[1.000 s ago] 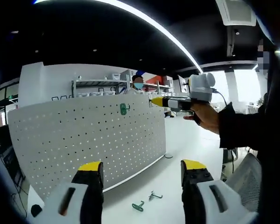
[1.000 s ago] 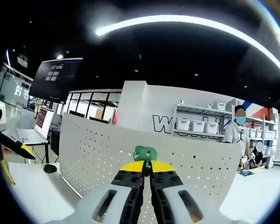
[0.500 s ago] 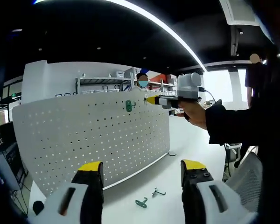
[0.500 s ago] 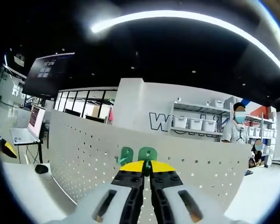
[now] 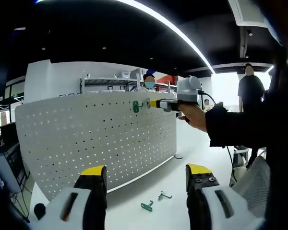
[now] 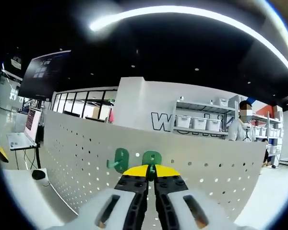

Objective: Insert the hook assembly into the mounting plate slot until the hook locks in place.

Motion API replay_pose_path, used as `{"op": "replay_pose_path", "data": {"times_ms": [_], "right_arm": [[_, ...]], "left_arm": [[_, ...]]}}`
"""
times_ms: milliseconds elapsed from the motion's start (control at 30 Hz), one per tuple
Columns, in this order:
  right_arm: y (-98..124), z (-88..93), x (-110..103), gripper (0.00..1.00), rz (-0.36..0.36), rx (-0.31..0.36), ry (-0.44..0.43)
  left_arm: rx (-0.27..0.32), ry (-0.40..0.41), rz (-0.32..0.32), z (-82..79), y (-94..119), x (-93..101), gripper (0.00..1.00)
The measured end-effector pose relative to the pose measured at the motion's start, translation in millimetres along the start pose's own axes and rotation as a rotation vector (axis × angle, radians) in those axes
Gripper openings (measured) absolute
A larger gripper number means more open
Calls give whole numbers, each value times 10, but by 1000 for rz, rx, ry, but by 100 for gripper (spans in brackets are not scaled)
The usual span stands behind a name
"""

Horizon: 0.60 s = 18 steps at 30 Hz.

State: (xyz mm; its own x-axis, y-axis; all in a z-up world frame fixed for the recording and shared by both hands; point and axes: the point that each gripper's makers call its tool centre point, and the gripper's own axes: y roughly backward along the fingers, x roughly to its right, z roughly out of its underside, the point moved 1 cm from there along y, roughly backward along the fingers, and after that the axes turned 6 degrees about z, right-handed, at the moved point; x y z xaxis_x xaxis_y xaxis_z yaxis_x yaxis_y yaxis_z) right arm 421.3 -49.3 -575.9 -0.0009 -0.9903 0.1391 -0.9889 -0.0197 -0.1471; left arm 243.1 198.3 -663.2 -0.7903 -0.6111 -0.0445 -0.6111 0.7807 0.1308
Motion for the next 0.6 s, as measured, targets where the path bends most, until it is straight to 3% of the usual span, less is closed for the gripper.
{"op": "replay_pose_path", "data": {"times_ms": [600], "right_arm": [[-68, 44, 0, 1, 17, -7, -1]], "left_arm": [[-1, 19, 3, 36, 11, -60, 67]]}}
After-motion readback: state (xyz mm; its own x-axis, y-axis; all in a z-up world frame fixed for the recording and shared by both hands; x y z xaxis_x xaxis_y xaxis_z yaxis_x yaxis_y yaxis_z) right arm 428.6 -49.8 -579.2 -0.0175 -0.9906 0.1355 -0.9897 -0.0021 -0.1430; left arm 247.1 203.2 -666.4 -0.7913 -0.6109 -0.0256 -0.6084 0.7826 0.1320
